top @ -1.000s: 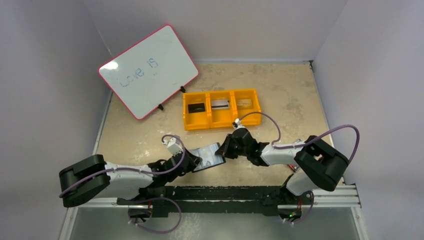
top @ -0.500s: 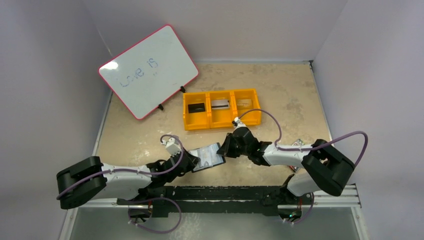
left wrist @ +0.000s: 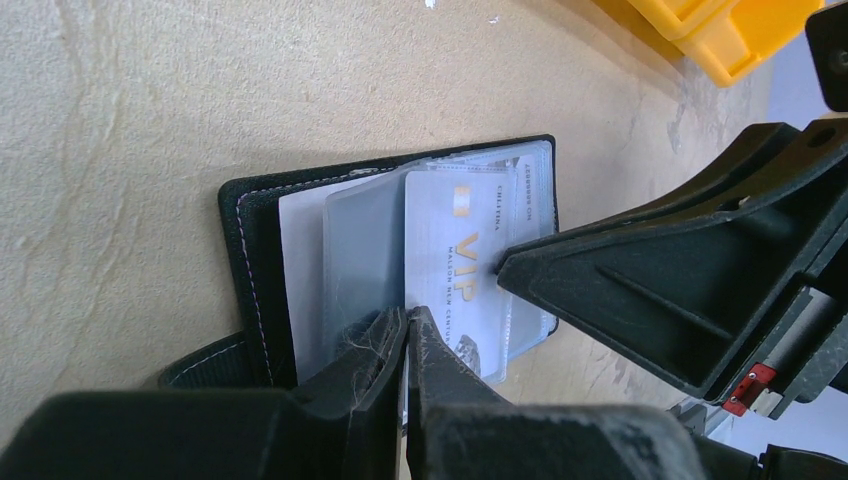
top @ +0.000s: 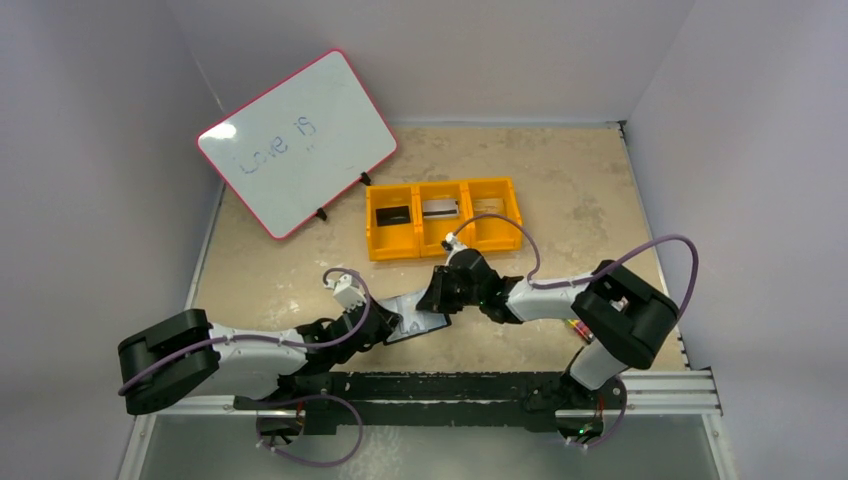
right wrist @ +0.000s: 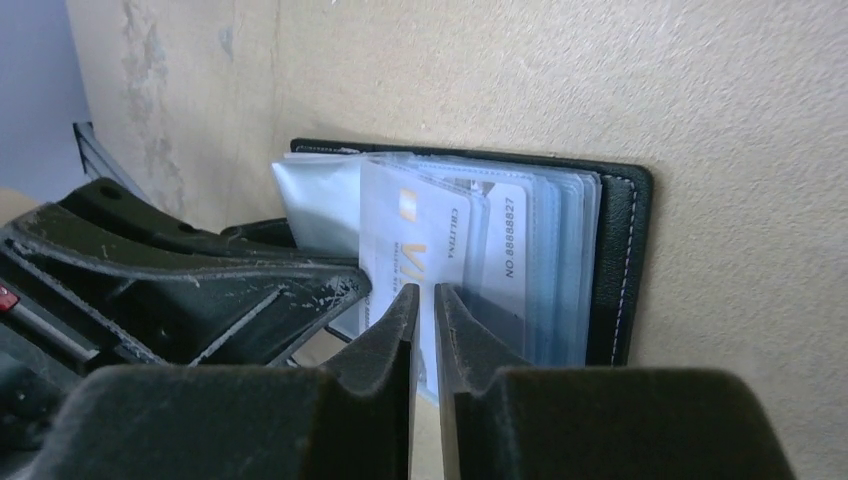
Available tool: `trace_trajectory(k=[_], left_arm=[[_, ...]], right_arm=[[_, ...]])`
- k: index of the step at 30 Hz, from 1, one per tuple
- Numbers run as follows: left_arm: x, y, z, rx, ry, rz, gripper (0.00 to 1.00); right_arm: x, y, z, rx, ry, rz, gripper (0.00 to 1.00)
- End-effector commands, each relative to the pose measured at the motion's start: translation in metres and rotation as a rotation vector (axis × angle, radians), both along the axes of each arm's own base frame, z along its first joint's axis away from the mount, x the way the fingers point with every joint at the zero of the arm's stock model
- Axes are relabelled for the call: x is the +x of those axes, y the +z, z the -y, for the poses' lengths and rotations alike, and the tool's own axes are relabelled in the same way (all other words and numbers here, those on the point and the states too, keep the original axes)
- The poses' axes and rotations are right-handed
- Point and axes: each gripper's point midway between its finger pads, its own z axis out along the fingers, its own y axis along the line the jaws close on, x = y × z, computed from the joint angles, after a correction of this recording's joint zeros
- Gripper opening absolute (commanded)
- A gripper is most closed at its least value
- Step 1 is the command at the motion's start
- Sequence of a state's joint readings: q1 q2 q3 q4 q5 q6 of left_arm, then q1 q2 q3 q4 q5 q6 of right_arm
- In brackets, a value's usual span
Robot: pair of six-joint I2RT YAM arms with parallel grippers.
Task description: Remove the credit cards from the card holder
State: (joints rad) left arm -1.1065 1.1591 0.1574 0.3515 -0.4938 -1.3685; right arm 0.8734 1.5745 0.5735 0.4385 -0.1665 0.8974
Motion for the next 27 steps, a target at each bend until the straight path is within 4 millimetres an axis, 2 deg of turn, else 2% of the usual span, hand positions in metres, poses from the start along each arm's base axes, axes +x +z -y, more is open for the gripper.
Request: trace_trajectory(k=[1,10,27], left_arm=[[0.0,-0.012,-0.014,0.093,0.008,-0.005,0.0],[0.001,-0.012,-0.022,0.129,0.024,-0.003,0.0],[-0.001,-0.013,-0.039,0.183,0.052,-0.004,0.0]], right_arm=[[0.01,-0.012,0.015,-0.106,-0.092,-0.005,0.13],[0.001,-0.037,0.03,-0.182,-0.1,-0.053,0.12],[-0.004,-0.039,0.032,-0.191,-0.101,-0.084,0.12]])
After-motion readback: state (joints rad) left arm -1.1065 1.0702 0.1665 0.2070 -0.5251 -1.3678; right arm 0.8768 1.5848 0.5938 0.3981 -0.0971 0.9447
